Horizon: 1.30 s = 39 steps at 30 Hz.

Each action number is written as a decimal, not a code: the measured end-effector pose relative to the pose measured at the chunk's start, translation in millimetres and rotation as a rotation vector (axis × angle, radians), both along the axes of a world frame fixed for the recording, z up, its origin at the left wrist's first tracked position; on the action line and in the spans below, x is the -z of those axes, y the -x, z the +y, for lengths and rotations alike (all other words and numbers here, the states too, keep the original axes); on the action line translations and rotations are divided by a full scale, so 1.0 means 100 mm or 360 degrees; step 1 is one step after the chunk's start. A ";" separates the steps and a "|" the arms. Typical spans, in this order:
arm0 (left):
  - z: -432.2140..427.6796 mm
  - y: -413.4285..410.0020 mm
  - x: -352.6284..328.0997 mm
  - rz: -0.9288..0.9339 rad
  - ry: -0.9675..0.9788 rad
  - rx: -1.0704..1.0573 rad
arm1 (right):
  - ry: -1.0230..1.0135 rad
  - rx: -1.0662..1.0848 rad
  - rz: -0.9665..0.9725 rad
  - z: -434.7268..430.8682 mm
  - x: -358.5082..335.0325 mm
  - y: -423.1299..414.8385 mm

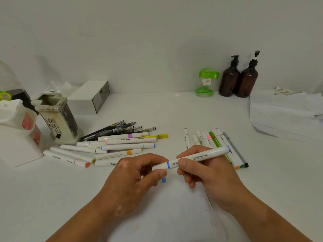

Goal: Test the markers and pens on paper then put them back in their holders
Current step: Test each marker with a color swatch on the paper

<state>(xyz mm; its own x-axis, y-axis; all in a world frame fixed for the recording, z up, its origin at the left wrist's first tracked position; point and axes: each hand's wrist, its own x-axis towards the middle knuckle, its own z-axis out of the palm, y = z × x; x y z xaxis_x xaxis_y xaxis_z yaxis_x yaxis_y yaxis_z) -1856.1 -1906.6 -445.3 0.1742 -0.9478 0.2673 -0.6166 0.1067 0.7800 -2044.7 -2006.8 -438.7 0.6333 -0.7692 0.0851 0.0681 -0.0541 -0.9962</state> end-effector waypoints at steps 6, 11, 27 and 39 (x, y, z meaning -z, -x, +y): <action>0.01 0.01 -0.01 0.0075 0.0049 0.0011 | -0.0063 -0.0021 -0.0027 0.02 0.00 -0.01; 0.01 0.00 0.00 0.0064 0.0043 0.0024 | -0.0037 -0.0034 -0.0017 0.02 0.01 0.00; -0.07 -0.18 0.07 -0.0106 0.0026 0.0044 | 0.0314 -0.0381 0.0671 -0.13 -0.09 0.21; -0.06 -0.11 0.10 0.0004 -0.0019 -0.0157 | 0.0589 0.1154 0.1014 -0.95 -0.05 0.93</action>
<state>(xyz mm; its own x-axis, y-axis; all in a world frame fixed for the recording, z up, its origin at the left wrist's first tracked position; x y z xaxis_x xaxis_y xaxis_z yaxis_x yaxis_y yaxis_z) -1844.6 -1912.9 -455.1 0.2677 -0.9291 0.2553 -0.6218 0.0358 0.7824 -2137.4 -2102.0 -434.1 0.0385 -0.9779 0.2053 -0.6373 -0.1823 -0.7487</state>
